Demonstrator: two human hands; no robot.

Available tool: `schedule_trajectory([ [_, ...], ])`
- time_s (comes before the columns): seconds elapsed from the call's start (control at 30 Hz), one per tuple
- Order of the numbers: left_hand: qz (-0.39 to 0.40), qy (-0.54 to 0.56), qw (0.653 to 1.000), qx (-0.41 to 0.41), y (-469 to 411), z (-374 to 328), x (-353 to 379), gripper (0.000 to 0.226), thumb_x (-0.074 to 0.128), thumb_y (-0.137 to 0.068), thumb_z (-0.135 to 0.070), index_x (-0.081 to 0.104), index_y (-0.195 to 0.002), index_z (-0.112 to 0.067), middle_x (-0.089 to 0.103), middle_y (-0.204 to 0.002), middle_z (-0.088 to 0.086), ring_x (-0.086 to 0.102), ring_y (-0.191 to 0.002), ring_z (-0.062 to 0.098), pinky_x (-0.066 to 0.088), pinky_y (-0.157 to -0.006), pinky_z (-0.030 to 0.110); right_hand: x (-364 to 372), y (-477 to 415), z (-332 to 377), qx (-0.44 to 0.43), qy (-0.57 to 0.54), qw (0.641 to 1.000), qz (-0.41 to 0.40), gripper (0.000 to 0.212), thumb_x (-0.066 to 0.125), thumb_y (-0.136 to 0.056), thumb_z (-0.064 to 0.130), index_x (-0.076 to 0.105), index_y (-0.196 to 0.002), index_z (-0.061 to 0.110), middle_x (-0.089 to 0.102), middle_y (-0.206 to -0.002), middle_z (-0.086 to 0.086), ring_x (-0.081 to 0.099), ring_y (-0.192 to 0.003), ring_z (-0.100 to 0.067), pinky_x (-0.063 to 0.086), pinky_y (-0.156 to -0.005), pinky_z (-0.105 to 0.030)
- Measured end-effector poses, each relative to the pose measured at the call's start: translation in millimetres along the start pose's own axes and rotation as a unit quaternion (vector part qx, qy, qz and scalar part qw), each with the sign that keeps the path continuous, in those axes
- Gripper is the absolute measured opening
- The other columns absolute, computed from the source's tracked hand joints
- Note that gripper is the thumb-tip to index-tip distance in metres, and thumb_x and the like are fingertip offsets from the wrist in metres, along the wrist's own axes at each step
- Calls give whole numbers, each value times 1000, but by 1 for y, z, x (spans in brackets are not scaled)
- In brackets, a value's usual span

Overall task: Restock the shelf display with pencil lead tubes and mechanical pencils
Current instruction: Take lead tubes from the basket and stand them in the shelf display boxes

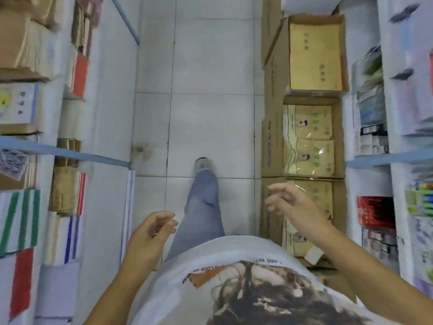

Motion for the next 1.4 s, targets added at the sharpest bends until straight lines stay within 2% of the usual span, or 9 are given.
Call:
schedule_trajectory([
  [0.13,9,24,1000,2,-87,-59,-24,16,65,-96,-17,70,-101,-31,76,-94,-12,71,-88,4,51,-85,27,-10,-67,55,24,-30,999,-20,20,55,-96,19,61,-110,31,74,-91,8,69,-85,-9,51,-91,-36],
  [0.3,70,22,996,43,-205,-202,-30,13,65,-97,-17,70,-103,-28,76,-94,-12,71,-89,7,51,-87,23,-41,-133,129,56,-83,993,-64,22,56,-94,6,62,-113,17,73,-89,-3,67,-76,-13,53,-81,-35],
  [0.43,108,3,991,81,-286,-314,-18,13,64,-96,-16,70,-102,-27,76,-94,-10,71,-88,9,52,-87,25,-78,-182,172,86,-111,986,-93,21,59,-93,10,63,-108,24,74,-86,2,69,-78,-12,53,-70,-23],
  [0.63,111,-12,989,97,-415,-446,6,12,63,-98,-20,69,-103,-29,76,-96,-9,71,-89,7,51,-87,23,-151,-308,248,91,-110,982,-125,20,56,-95,11,63,-107,25,74,-85,6,69,-77,-9,54,-71,-22],
  [0.73,92,11,993,77,-467,-507,5,12,64,-97,-16,69,-104,-24,76,-96,-3,71,-91,14,53,-89,25,-190,-382,323,77,-97,987,-104,18,57,-95,11,63,-108,22,74,-87,2,69,-80,-15,55,-78,-31],
  [0.83,92,23,994,54,-509,-560,-2,11,65,-96,-14,70,-102,-22,76,-93,-3,70,-89,15,52,-83,21,-228,-452,413,51,-82,992,-76,18,56,-95,11,63,-108,22,74,-90,-2,69,-82,-18,53,-71,-23],
  [1.0,53,55,997,28,-591,-630,-36,9,66,-96,-16,71,-99,-23,76,-91,-10,71,-85,8,50,-81,24,-267,-573,562,-1,-50,998,-44,18,57,-95,11,64,-109,20,74,-91,-3,69,-87,-23,53,-83,-39],
  [1.23,0,83,996,27,-765,-733,-104,17,63,-96,-12,70,-100,-28,76,-94,-10,72,-82,4,52,-76,17,-276,-734,704,-17,-51,998,-44,21,51,-98,9,63,-108,22,74,-89,2,68,-81,-15,53,-69,-21],
  [1.4,31,47,997,51,-872,-857,-130,16,65,-96,-16,71,-100,-30,76,-93,-13,71,-84,3,50,-80,19,-299,-805,785,14,-79,996,-49,19,54,-96,5,63,-110,15,72,-92,-9,67,-85,-23,53,-72,-25],
])
Point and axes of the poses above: each hand's wrist, its own y-axis away from the middle knuckle, its own x-axis out of the palm, z = x × y, the point moved 8 cm from there along -y, towards the middle knuckle
